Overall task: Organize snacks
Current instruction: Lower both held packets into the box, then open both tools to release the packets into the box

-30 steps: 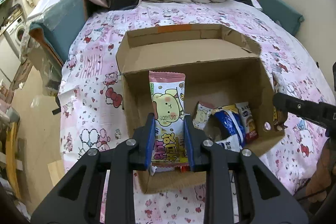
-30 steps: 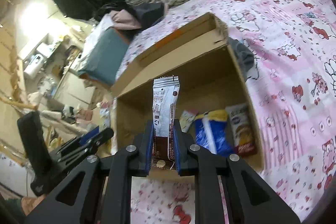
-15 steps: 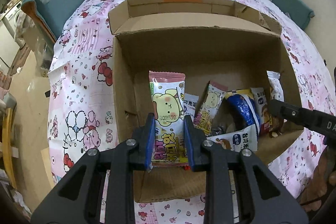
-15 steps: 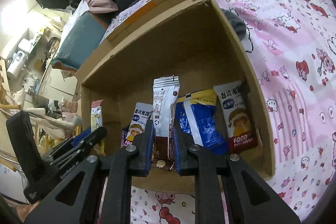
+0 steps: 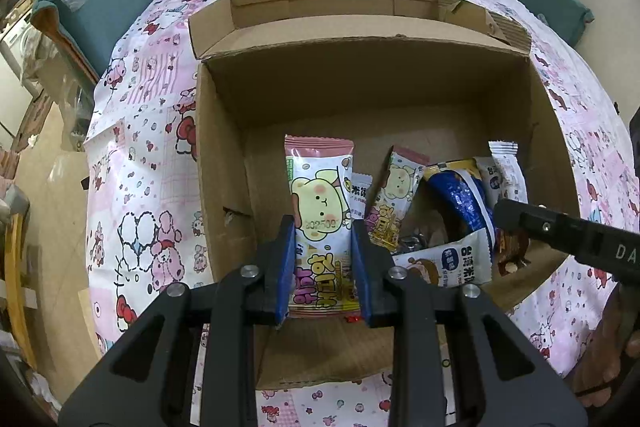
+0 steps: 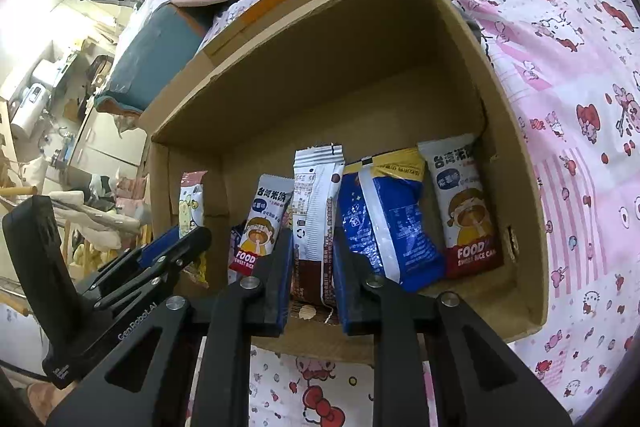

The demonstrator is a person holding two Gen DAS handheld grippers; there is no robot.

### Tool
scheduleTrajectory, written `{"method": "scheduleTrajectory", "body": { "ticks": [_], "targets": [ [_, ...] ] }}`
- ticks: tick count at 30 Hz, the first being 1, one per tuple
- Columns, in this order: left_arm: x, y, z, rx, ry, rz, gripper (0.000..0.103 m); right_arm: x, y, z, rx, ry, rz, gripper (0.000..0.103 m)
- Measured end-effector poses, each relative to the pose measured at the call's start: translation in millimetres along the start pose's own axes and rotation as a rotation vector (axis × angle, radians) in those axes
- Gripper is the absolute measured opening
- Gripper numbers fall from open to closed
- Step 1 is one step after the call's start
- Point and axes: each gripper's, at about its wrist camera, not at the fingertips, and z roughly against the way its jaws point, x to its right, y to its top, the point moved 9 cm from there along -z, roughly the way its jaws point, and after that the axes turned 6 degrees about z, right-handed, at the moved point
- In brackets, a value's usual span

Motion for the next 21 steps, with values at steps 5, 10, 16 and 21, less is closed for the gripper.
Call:
{"method": "scheduleTrajectory", "body": {
  "ticks": [5,10,16,21],
  "targets": [
    [-1,-2,-1,-0.014,-0.001,0.000,0.026,-4,0,0,0.000,0.025,-0.005,0.021],
    [-1,1,4,0.007,-0.005,0.003,0.052,-6,3,6,0.025,0.032,-0.003,0.041],
    [-4,8,12,0.049,-0.027,0.031,0.074,2,11,17,0.089,0.018,-0.034,0.076],
    [0,7,16,0.051,-0.037,0.016,0.074,-1,15,19,0.095,-0.005,-0.008,0.077]
  ]
}}
